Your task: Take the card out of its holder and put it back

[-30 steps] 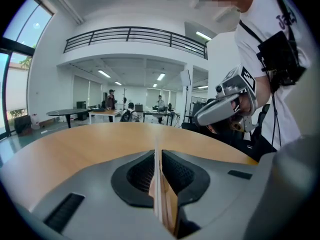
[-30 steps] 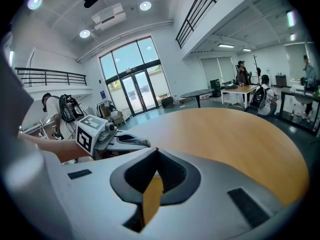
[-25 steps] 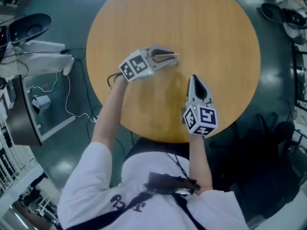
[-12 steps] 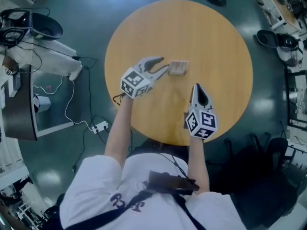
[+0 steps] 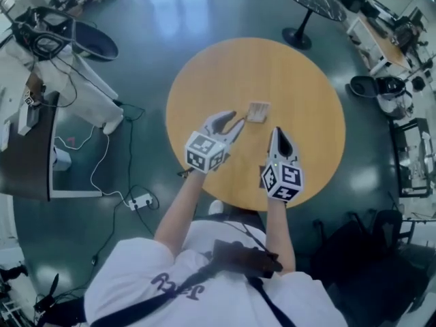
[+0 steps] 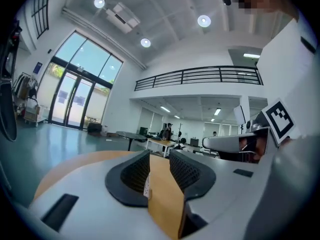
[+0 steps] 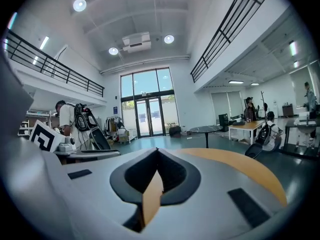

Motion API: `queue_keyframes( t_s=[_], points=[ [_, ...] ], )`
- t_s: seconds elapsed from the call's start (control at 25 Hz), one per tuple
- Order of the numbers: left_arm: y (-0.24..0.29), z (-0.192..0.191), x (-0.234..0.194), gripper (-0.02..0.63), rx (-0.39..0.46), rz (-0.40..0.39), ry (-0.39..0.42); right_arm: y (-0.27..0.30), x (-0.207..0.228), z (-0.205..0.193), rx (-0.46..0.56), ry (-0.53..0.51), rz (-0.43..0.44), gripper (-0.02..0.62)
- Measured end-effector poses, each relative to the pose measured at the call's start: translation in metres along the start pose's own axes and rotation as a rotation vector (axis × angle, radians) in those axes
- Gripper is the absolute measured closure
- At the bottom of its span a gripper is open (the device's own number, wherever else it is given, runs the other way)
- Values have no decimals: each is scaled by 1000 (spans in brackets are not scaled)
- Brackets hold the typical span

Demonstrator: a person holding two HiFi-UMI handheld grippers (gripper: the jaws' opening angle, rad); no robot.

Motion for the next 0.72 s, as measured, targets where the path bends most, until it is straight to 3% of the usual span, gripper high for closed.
queue_keyframes(
  t_s=[0.36, 0.52, 0.72],
  points=[
    [-29, 13, 49, 471, 28, 51, 65, -37, -15, 5, 28, -34, -20, 582],
    [-34, 23, 60, 485, 84, 87, 73, -40, -16, 11, 32, -64, -1, 583],
    [-25, 37, 79, 581, 136, 103, 80, -41, -13, 26, 76, -89, 19, 583]
  ],
)
Point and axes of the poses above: the fingertips, and each gripper's own axes: y forward along the fingers, x to its right, z out of its top, the point moved 10 cm from there along -y, backward along the fingers
